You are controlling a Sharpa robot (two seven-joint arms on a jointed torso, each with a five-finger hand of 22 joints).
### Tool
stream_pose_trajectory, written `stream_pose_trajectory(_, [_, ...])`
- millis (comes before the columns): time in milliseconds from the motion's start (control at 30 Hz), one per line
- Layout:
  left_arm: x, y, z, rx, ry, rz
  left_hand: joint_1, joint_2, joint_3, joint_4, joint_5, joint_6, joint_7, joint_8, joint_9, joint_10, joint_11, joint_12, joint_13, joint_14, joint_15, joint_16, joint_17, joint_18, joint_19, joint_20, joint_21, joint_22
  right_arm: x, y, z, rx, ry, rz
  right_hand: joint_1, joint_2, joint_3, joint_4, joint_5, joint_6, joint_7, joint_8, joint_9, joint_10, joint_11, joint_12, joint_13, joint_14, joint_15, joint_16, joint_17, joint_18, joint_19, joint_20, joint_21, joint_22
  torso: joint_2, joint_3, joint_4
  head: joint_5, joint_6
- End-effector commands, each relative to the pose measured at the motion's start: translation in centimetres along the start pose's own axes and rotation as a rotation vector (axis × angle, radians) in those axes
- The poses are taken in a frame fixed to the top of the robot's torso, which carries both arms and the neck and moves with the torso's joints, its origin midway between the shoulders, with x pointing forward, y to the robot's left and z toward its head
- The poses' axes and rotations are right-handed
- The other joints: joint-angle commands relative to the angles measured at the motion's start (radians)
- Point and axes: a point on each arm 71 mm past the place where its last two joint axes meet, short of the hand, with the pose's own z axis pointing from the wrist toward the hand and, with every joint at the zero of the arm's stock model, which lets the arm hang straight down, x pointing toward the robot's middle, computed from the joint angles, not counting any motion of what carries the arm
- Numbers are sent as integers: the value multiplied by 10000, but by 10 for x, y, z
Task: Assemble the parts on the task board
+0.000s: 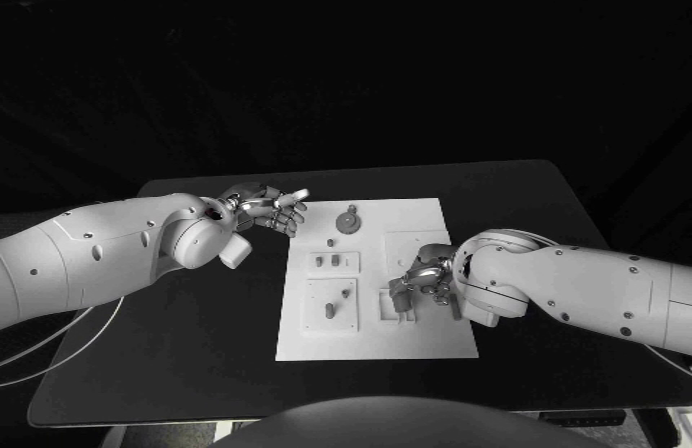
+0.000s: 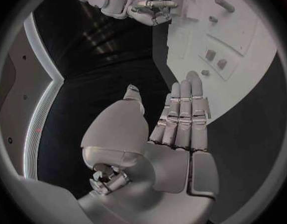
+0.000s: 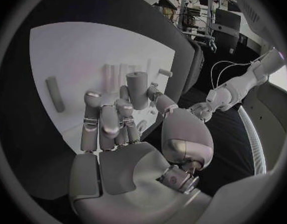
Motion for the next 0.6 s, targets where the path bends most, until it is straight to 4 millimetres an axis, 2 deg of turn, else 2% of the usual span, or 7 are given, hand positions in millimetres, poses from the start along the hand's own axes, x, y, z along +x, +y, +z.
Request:
stream_pose_trajectory(33, [2,-1,0,56,188,-19,-98,10,60,11,35,-80,239,-29,-9,-92,-4,-18,-12,-7,55,-68,17,110,-48,-3,-55,-5,3,4,2,4,221,229,-79,27,181,-108,-29,79,13,-26,-10,48,2,62,-13,-64,-17,37,-11,369,74,-6,-52,30,3,2,-6,3,-3])
stream_pose_trajectory(267, [4,-2,1,64,258,-18,-108,7,65,11,35,-82,240,-30,-11,-95,-3,-18,-13,-10,56,-71,18,110,-51,-2,-57,-5,5,13,6,-100,313,93,-87,30,191,-98,-32,73,16,-35,-15,40,4,61,-16,-84,-15,37,-39,369,67,-4,-59,28,11,19,11,-1,-8])
stream_pose_trajectory(600, [4,-2,1,39,266,-21,-150,1,77,11,35,-90,242,-33,-15,-106,1,-20,-16,-20,60,-81,23,110,-61,1,-64,-5,4,14,7,-12,312,-92,-117,33,205,-73,-40,58,25,-54,-25,17,13,59,-20,-129,-9,38,-91,369,46,4,-73,25,5,27,-16,34,-44])
